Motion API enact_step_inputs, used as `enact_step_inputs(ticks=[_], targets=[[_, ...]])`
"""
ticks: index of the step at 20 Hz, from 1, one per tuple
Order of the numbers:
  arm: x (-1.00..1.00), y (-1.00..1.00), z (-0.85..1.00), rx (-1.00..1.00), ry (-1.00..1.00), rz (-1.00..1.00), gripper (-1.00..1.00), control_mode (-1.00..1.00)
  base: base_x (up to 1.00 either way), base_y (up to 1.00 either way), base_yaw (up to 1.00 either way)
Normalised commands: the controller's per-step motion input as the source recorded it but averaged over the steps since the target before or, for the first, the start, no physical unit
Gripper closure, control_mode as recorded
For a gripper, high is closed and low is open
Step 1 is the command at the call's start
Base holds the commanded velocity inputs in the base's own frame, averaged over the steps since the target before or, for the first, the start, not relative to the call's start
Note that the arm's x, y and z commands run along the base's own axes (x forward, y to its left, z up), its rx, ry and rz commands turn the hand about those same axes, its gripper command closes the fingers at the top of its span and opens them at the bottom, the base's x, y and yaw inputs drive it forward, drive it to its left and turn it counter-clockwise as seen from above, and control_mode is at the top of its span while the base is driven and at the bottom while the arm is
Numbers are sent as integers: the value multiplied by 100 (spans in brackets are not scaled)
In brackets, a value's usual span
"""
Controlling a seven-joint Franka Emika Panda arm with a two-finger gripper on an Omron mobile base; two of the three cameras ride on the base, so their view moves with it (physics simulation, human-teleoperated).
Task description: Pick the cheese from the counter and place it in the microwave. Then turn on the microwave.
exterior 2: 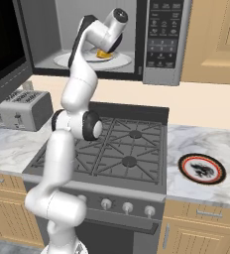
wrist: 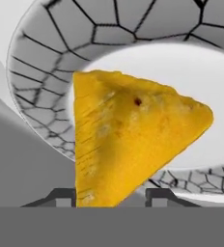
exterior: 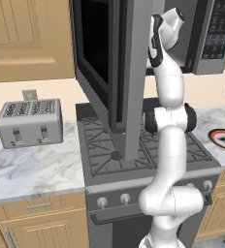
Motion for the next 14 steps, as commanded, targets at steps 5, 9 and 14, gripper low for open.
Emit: enact_step_inputs(ticks=[5,9,14], targets=[[0,1,38,12,7,-1,-100,-100,0,0,0],[-5,11,59,11,5,-1,-100,-100,0,0,0],[-19,39,56,4,3,-3,-100,-100,0,0,0]])
